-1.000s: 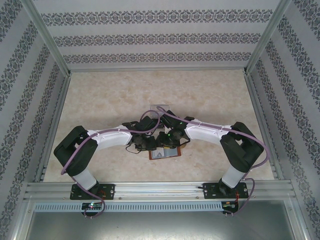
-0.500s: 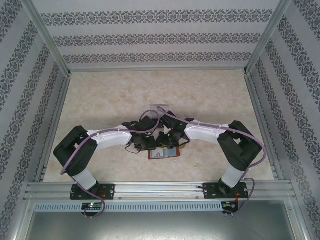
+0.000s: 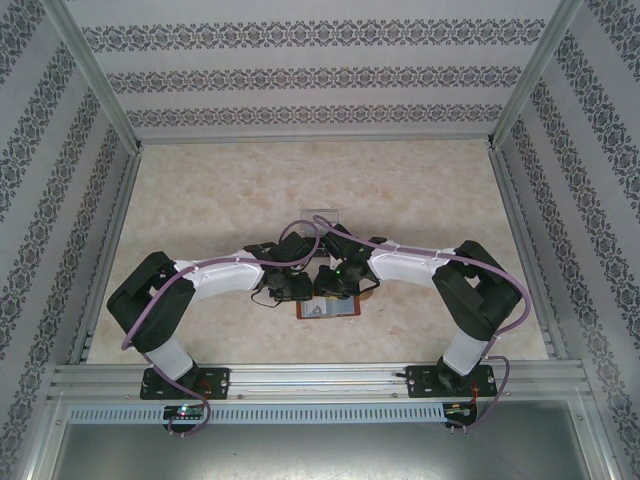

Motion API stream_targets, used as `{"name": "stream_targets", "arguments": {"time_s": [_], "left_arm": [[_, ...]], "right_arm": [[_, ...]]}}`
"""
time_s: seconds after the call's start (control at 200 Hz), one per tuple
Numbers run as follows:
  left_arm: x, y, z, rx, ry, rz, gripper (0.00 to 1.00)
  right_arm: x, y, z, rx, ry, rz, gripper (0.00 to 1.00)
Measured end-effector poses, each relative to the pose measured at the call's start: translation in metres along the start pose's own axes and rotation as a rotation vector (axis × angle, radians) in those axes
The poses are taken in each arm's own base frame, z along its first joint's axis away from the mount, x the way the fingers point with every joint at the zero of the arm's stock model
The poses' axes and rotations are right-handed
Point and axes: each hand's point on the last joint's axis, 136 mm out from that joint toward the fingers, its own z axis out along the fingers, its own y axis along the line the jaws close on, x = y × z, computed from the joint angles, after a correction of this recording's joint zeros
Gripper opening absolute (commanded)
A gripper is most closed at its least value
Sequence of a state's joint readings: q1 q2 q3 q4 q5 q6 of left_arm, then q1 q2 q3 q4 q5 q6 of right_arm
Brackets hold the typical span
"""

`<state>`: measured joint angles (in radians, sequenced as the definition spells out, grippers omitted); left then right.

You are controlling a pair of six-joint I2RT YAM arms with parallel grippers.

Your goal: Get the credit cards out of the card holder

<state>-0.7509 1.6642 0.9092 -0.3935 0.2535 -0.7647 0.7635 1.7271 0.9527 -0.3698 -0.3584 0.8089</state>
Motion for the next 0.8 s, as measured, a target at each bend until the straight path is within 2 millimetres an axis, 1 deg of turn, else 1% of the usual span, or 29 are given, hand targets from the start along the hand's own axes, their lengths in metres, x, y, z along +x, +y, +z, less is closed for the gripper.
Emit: {"name": "stream_targets", "arguments": {"time_s": [0.215,0.37,0.51,0.6,0.8], "left_arm": [[0.0001,0.0006,0.0000,-0.003,0.000,0.000,0.33],[0.0002,0.0004,-0.0001,-0.003,-0.001,0.001,0.33],[0.0001,0.0004,-0.0002,-0.003,-0.001,0.001,0.32],[0.0006,-0.0004,-0.0001,0.000,0.001,0.002,0.32],[0.0006,-0.0004,-0.0001,0.000,0.001,0.002,0.32]], "right_arm": [[-0.0003,-0.0027,0.0000,0.014,-0.004,-0.001,0.28],[-0.0003,-0.0033,0.0007,0.025,-0.012,-0.007,0.26],[0.0002,-0.0045,0.0005,0.036,-0.016,-0.009,0.28],[-0.0006,-0.0062,-0.0025,0.052,-0.031,-0.012,0.30],[0.0004,-0.0067,-0.0084,0.064,-0.043,-0.015,0.29]]}}
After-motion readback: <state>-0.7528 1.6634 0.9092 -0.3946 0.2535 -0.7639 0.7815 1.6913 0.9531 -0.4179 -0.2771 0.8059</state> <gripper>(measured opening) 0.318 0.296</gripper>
